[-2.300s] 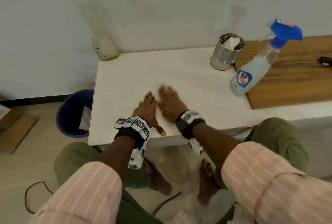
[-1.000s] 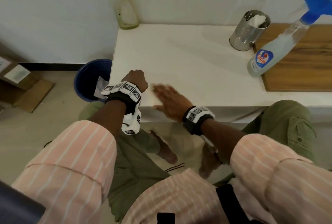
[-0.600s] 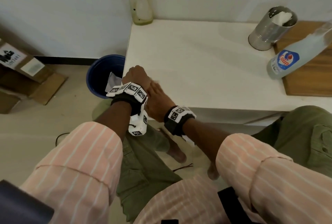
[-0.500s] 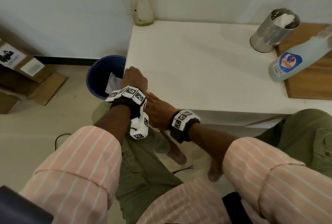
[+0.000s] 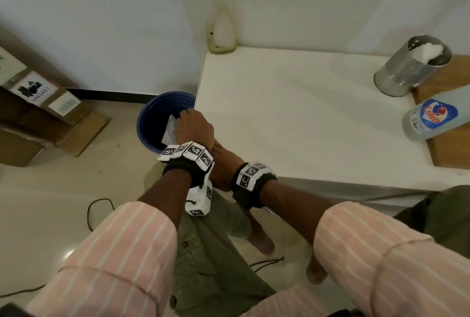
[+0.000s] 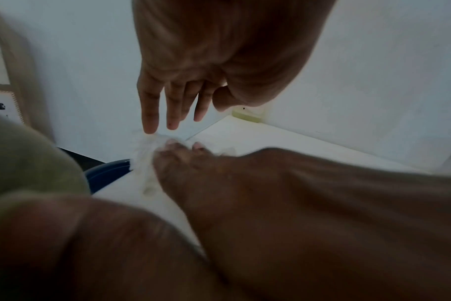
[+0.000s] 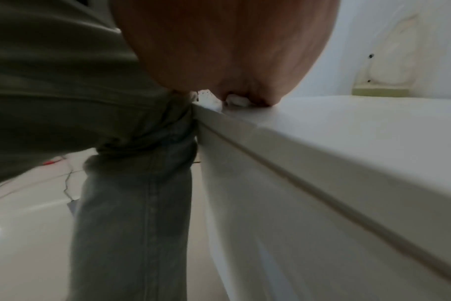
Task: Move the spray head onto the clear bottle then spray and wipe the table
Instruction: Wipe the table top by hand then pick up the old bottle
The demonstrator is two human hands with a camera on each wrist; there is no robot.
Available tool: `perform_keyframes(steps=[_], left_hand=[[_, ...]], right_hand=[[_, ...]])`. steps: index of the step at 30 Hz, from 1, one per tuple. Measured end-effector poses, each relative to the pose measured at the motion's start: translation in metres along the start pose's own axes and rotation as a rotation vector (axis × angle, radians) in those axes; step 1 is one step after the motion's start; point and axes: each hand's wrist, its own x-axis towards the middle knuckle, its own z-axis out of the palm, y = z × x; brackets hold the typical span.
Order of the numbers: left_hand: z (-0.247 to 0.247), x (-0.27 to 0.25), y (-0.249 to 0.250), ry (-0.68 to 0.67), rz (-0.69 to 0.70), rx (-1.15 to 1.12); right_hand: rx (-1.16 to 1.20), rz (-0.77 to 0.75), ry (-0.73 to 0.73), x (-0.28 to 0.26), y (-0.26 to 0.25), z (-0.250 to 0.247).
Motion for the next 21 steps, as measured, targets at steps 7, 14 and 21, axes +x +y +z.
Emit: perform_keyframes(steps=[7, 14, 21], left_hand=[[-0.001, 0.022, -0.002, 0.024, 0.036, -0.024], [0.016, 0.053, -0.008, 0.02, 0.103, -0.097], [0.019, 0.073, -0.002, 0.052, 0.209, -0.109]], right_hand=[[0.111, 0.306, 0.016, 0.026, 0.09, -0.034], [-0.023, 0.169, -0.091, 0.095, 0.086, -0.04], [0.114, 0.493, 0.047, 0.13, 0.137, -0.058]])
